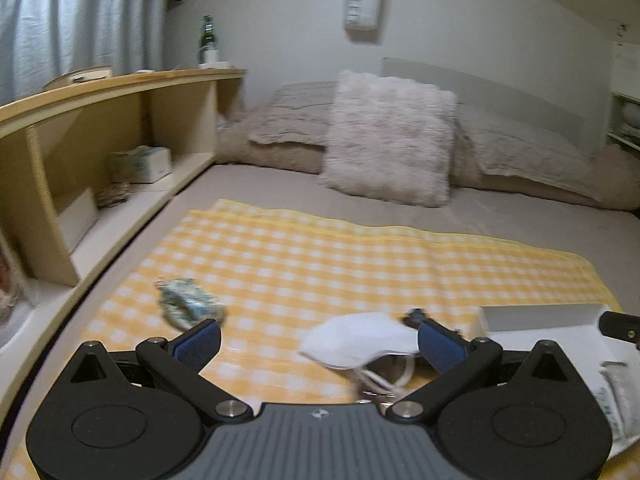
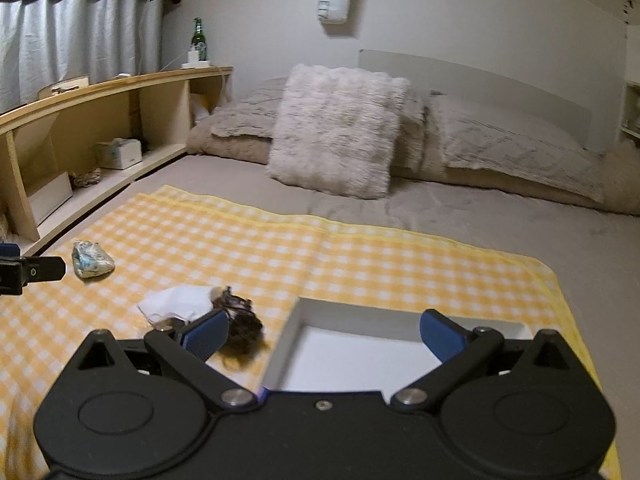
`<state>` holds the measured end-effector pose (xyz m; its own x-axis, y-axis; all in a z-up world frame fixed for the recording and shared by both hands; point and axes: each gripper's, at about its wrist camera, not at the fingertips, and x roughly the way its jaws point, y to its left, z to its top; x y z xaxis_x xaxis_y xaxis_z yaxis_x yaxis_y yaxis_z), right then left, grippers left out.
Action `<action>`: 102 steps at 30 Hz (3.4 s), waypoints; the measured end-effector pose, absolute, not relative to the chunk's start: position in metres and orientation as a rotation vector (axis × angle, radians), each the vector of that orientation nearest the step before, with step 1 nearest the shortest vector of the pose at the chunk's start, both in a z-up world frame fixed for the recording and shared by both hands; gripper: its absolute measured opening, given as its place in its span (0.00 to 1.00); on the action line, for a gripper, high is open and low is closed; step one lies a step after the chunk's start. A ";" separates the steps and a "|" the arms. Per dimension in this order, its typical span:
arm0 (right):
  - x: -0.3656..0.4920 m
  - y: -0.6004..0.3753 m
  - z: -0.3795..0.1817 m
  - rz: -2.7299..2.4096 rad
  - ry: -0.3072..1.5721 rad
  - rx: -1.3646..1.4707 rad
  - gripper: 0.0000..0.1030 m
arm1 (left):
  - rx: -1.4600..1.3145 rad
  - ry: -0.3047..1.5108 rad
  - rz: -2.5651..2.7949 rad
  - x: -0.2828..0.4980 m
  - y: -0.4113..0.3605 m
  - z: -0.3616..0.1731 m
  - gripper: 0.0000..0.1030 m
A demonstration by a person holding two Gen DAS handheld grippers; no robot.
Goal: Organize soft objects
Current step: 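Grasp the brown knitted scrunchie with right tool while left tool grasps the blue fabric pouch, then carry the scrunchie and fabric pouch with both tools over the white box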
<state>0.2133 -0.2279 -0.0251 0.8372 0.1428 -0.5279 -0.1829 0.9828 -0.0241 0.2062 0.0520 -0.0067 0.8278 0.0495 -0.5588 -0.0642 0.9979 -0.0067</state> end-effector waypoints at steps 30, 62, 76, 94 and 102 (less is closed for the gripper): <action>0.321 -0.100 -0.129 0.417 0.741 -0.563 0.82 | -0.218 0.744 0.362 0.328 0.189 -0.072 0.99; 0.343 -0.103 -0.130 0.468 0.722 -0.461 0.25 | -0.384 0.815 0.401 0.357 0.207 -0.095 0.14; 0.302 -0.131 -0.069 0.413 0.643 -0.294 0.25 | -0.311 0.746 0.241 0.302 0.168 -0.036 0.12; 0.258 -0.159 -0.014 0.427 0.512 -0.136 0.25 | -0.163 0.610 0.107 0.243 0.103 0.023 0.12; 0.246 -0.181 0.000 0.392 0.485 -0.072 0.25 | -0.140 0.567 0.030 0.234 0.073 0.034 0.12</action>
